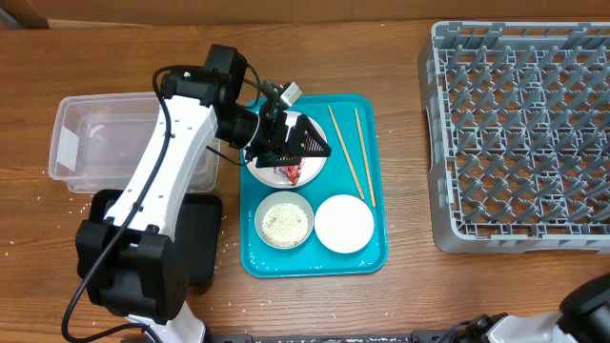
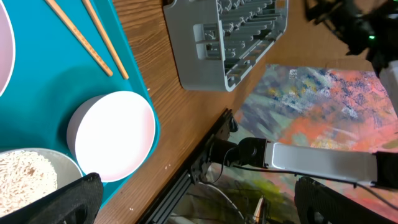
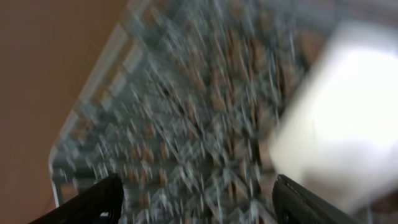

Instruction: Sort waste into correct bins and load items into the dishwasher

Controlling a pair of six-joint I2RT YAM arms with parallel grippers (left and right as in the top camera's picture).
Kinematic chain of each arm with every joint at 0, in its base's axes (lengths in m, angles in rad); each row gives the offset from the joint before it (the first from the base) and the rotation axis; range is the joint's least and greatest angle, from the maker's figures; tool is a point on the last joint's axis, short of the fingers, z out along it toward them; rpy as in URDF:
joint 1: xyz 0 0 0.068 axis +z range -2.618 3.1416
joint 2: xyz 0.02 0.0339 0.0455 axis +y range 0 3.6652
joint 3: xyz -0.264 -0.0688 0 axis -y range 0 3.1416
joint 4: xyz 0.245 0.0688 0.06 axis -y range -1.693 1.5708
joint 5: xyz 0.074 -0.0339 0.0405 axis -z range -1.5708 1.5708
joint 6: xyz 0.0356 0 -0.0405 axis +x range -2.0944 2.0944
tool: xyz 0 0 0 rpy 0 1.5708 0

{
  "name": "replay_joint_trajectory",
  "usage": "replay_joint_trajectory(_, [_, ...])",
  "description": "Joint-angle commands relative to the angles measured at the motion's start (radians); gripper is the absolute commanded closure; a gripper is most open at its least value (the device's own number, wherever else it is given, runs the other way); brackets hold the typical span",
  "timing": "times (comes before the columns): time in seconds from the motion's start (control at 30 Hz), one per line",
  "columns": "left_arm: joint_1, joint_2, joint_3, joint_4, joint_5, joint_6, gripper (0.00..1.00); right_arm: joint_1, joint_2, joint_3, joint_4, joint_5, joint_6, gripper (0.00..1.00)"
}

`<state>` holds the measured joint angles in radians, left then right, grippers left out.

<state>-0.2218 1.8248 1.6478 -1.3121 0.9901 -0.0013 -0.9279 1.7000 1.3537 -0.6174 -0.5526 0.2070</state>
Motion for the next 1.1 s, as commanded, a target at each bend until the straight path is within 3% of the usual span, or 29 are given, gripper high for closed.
replay_joint_trajectory(0.0, [-0.002, -0.019, 0.011, 0.004, -0.006, -0.006, 0.0, -0.024, -0.076, 0.023, 0.164, 0.0, -0.007, 0.22])
replay_joint_trajectory(0.17, [-0.002, -0.019, 0.011, 0.002, -0.006, -0.006, 0.0, -0.031, -0.03, 0.023, 0.27, 0.205, -0.058, 0.21])
replay_joint_trajectory(0.5, [-0.002, -0.019, 0.011, 0.0, -0.006, -0.007, 0.0, -0.031, 0.112, 0.023, 0.337, 0.373, -0.19, 0.11])
replay_joint_trajectory(0.63, [-0.002, -0.019, 0.011, 0.004, -0.006, -0.006, 0.0, -0.03, 0.113, 0.022, 0.28, 0.264, -0.189, 0.07])
replay_joint_trajectory(0.83, [-0.004, -0.019, 0.011, 0.003, -0.006, -0.006, 0.0, -0.002, 0.108, 0.022, 0.115, 0.0, -0.183, 0.12])
replay_joint_trajectory(0.97, [-0.007, -0.019, 0.011, 0.003, -0.006, -0.006, 0.0, 0.014, 0.066, 0.022, 0.02, -0.026, -0.177, 0.16])
replay_joint_trajectory(1.07, [-0.007, -0.019, 0.011, 0.004, -0.006, -0.006, 0.0, 0.026, 0.01, 0.022, -0.066, -0.027, -0.09, 0.18])
